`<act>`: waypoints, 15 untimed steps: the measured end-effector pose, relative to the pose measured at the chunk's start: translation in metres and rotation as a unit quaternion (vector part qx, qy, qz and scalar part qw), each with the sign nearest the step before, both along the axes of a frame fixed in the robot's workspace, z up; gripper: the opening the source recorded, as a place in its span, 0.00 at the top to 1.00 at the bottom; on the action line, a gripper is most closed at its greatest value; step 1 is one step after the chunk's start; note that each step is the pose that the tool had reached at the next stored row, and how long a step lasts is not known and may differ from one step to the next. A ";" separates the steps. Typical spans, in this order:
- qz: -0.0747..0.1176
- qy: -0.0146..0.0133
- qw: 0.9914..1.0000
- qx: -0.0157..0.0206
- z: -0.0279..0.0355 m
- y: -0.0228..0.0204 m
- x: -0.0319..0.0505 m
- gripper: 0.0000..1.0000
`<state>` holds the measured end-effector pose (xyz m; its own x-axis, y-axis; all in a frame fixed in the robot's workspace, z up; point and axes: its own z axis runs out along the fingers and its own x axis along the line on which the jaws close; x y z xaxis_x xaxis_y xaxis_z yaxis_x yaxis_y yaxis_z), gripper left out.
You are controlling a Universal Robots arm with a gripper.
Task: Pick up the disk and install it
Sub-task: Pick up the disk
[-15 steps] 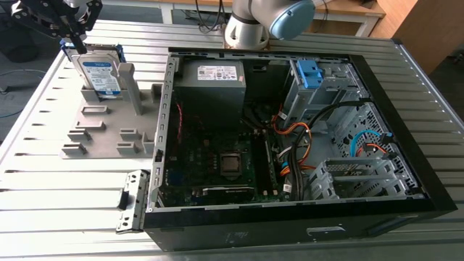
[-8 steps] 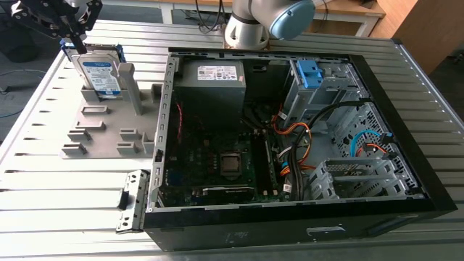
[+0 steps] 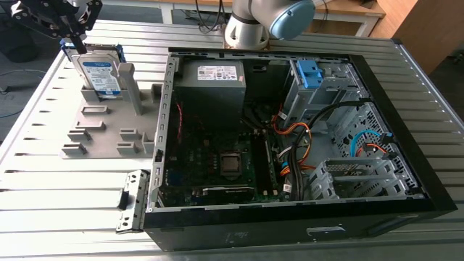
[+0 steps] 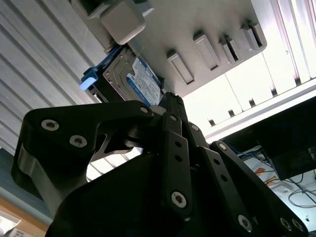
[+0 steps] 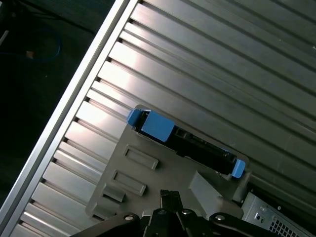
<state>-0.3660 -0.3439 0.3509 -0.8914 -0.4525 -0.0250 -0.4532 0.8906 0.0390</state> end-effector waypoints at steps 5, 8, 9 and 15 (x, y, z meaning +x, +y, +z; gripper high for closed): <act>0.007 0.000 1.000 0.000 0.0000 0.0000 0.0000 0.89; 0.011 0.000 1.000 0.000 0.0000 0.0000 0.0000 0.89; 0.012 0.000 1.000 0.000 0.0000 0.0000 0.0000 0.89; 0.020 0.000 1.000 0.000 0.0000 0.0000 0.0000 0.89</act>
<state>-0.3660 -0.3439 0.3509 -0.8728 -0.4874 -0.0250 -0.4881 0.8719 0.0390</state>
